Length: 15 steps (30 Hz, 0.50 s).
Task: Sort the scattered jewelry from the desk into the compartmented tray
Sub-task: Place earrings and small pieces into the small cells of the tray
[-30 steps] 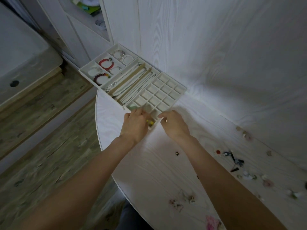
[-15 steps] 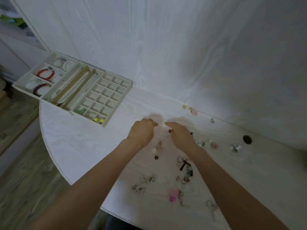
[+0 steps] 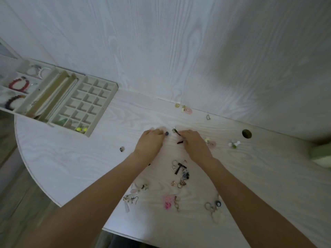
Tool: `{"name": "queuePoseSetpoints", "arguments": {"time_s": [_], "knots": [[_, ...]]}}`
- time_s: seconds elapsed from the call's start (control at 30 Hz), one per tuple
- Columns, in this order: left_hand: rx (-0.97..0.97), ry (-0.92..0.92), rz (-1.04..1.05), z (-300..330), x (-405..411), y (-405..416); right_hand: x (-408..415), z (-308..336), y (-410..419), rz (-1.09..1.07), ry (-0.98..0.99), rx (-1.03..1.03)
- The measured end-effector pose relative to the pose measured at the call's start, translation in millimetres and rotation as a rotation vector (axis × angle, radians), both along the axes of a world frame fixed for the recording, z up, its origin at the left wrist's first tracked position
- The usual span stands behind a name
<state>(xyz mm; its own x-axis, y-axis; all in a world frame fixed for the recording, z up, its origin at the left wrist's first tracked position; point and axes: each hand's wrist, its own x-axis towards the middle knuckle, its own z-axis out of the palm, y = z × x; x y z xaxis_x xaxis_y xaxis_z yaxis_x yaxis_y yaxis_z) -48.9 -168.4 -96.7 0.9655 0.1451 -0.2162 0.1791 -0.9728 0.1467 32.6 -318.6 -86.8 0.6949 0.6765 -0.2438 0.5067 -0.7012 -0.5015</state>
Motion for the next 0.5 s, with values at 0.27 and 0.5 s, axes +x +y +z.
{"name": "queuePoseSetpoints", "arguments": {"time_s": [0.27,0.5], "knots": [[0.132,0.057,0.036,4,4,7,16,-5,4,-0.137,0.007,-0.021],[-0.033,0.069,0.161,8,14,11,28,1,10,-0.118,0.039,-0.166]]}}
